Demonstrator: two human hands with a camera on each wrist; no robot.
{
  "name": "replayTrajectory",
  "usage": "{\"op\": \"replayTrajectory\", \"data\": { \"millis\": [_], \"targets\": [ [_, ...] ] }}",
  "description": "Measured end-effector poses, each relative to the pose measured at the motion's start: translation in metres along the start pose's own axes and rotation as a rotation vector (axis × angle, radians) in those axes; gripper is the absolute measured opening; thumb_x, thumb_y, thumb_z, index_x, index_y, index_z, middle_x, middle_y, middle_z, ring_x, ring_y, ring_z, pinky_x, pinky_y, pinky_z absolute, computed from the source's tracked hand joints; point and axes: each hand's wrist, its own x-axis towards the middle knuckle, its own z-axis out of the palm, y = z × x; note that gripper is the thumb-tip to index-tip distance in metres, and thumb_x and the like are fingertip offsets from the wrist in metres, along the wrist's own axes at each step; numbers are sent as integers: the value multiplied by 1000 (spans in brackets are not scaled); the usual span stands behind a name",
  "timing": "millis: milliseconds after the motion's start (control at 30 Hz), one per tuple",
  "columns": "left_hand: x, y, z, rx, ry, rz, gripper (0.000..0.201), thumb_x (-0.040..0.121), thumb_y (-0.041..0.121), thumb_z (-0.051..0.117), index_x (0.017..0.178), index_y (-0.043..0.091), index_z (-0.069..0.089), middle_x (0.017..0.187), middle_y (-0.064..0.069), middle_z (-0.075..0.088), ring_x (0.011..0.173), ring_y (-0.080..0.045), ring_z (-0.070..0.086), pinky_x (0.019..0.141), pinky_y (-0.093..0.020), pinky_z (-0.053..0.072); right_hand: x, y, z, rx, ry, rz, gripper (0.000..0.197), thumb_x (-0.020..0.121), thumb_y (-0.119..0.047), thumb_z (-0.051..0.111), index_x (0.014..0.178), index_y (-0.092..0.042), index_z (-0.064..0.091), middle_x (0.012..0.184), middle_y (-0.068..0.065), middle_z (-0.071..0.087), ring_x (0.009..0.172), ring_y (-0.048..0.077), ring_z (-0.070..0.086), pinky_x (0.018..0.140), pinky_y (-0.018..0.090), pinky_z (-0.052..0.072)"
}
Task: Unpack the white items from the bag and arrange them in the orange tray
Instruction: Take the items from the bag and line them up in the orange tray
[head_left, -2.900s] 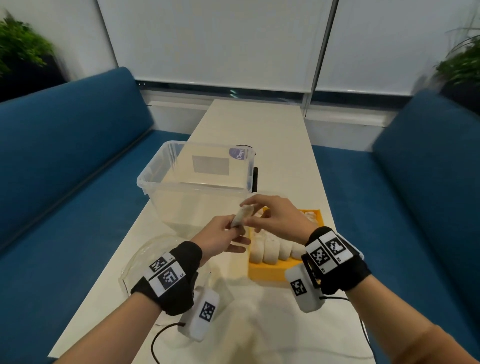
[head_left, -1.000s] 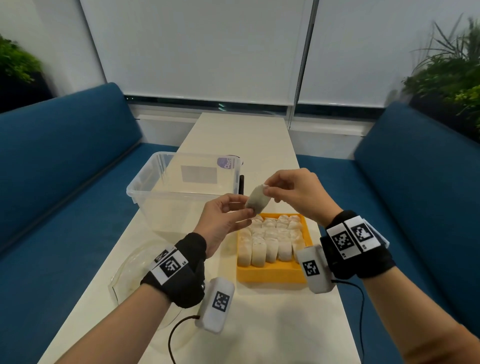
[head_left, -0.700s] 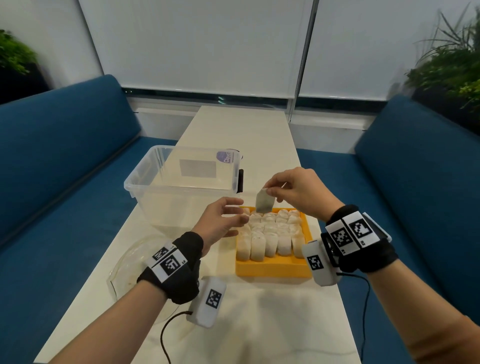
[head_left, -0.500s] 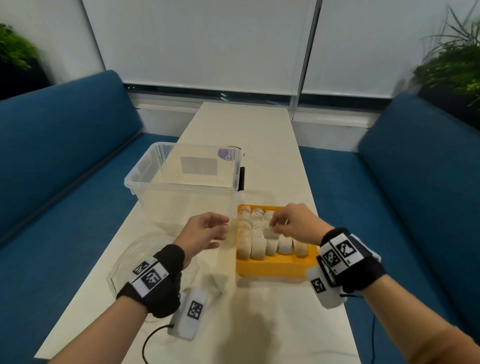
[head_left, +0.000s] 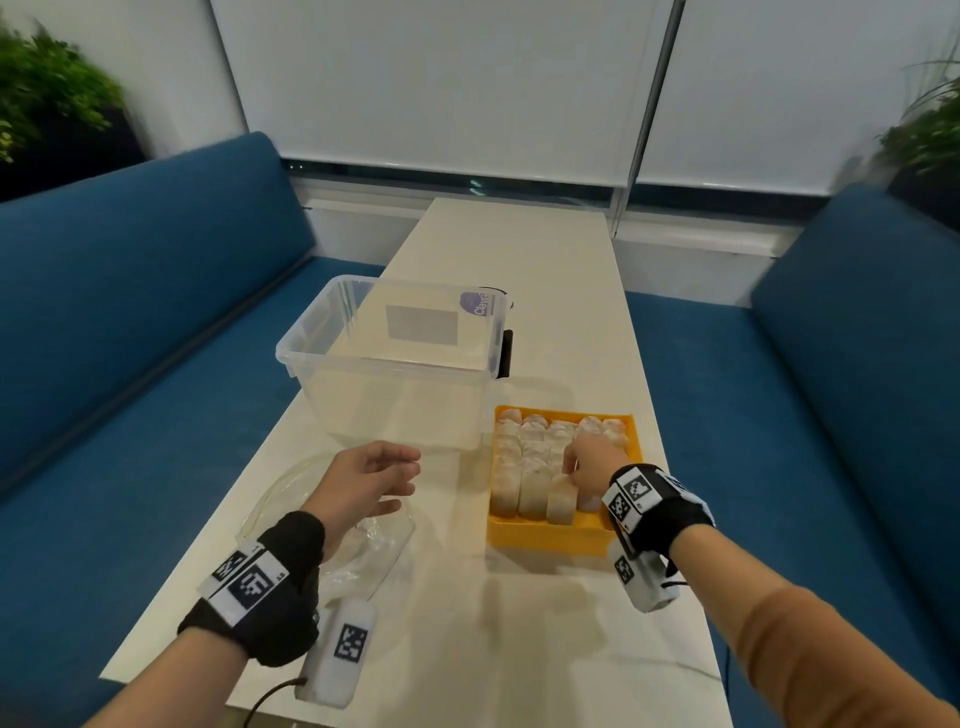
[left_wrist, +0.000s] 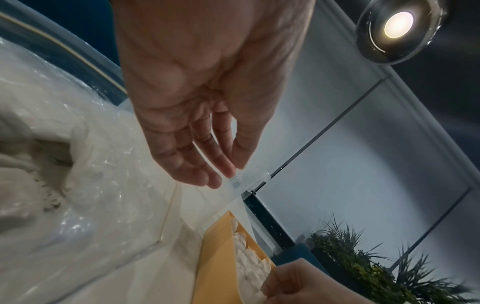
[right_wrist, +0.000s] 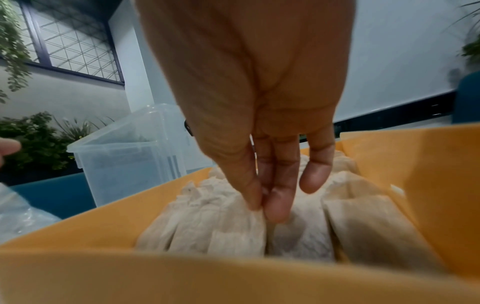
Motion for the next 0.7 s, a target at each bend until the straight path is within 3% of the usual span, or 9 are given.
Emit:
{"op": "replayTrajectory", "data": {
  "millis": [100,200,267,367,433,500,600,700],
  "targets": [
    [-2,2,-3,8,1,15,15,91,13,65,105,12,68,107,-10,69,92,-21,67,74,-27,55,2,0,1,-6,14,8,24,92,-2,49,108,-4,66,117,14,62,106,28,59,76,25,45],
    [-3,3,-10,52,14,51,12,91,12,65,102,14,69,106,-9,69,89,-20,67,75,-29,54,-4,-2,-9,6,103,9,22,92,-7,51,109,-11,63,123,11,55,110,27,54,87,29,43],
    [-4,2,-20,123,58,106,11,90,10,64,98,17,70,104,-5,70,89,-19,66,75,-29,53,-14,-10,-20,74,166,-19,21,91,-11,51,108,-14,63,119,10,59,101,25,58,82,28,45],
    [-4,-7,-45,406,188,215,13,91,12,63,91,23,71,104,4,67,95,-17,61,77,-24,45,-41,-39,-32,226,262,-142,17,91,-12,54,103,-11,66,102,7,66,84,17,57,69,21,43],
    [-5,-18,-63,646,286,246,17,90,13,64,88,27,72,112,4,57,108,-20,52,90,-27,37,-58,-67,-31,313,265,-231,16,91,-15,56,101,-13,68,98,5,66,82,13,55,68,20,40],
    [-4,-32,-78,844,310,178,17,90,20,65,86,34,73,126,0,47,122,-26,39,102,-37,31,-69,-94,-18,356,223,-305,16,91,-19,57,101,-17,69,101,5,63,86,14,56,73,23,41],
    [1,-56,-92,928,192,-72,14,89,35,64,99,40,72,149,-4,26,136,-32,26,111,-46,26,-67,-130,20,395,103,-340,18,90,-25,59,104,-24,70,111,9,53,99,21,55,92,31,43],
    [6,-76,-98,796,91,-159,37,83,32,70,119,40,63,147,-13,31,130,-33,39,110,-42,34,-61,-161,62,389,-36,-266,23,91,-36,57,111,-32,67,129,13,37,126,30,38,107,35,33]
  ]
}}
